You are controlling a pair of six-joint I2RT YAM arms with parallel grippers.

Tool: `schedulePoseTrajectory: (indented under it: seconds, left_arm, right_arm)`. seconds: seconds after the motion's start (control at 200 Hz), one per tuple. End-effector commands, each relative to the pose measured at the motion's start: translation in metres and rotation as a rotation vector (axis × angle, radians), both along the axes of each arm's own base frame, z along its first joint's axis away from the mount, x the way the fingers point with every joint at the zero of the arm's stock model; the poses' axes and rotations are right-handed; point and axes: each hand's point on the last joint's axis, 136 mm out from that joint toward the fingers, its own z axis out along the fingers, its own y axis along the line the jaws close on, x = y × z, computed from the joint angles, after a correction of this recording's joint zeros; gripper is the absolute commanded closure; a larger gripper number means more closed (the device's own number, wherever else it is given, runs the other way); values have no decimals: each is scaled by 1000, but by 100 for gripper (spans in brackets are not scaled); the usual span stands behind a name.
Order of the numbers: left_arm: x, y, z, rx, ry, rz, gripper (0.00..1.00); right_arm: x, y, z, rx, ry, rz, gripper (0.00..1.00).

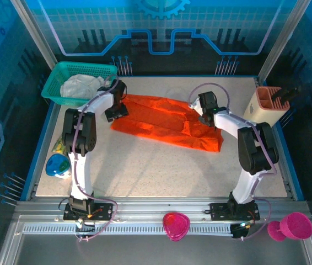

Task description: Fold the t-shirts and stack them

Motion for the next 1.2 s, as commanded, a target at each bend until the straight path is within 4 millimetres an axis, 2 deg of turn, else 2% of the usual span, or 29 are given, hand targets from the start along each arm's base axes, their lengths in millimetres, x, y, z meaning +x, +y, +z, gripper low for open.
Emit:
schedulePoseTrajectory:
  seconds: [0.0,0.07,0.16,0.28,0.35,0.37,0.44,0.525,0.626,0.736,0.836,0.976,1.061,1.191]
  left_arm:
    - [3,-18,63,-48,-116,-80,33]
    - [5,-28,87,-51,-169,-126,29]
    - [9,-41,115,-50,-233,-179,27]
    - [25,-52,130,-66,-265,-222,29]
    - [40,-58,126,-72,-256,-244,35]
    - [45,-60,127,-74,-256,-251,40]
    - [66,-67,113,-76,-230,-275,61]
    - [91,-73,95,-72,-210,-285,74]
    - [113,-81,72,-87,-213,-295,81]
    - [124,-85,42,-96,-204,-293,84]
    - [123,-85,16,-96,-178,-286,86]
    - [111,-85,-13,-97,-107,-278,92]
    - [100,-87,-23,-80,-68,-288,94]
    - [83,-88,-27,-39,-45,-298,95]
  right_arm:
    - [3,-9,62,236,-180,-174,48]
    - [-6,-15,84,362,-226,-275,43]
    - [-25,-21,101,558,-196,-405,43]
    - [-55,-19,99,717,-64,-535,51]
    - [-72,-12,92,761,19,-582,56]
    - [-77,-8,89,780,48,-590,58]
    - [-94,7,79,860,142,-601,68]
    - [-111,30,65,983,223,-611,82]
    - [-128,53,45,1045,289,-614,100]
    - [-138,62,23,1021,321,-647,100]
    - [-139,65,4,1011,344,-685,100]
    - [-134,61,-18,970,360,-736,100]
    - [-130,53,-33,923,357,-770,100]
    - [-119,40,-51,884,362,-814,100]
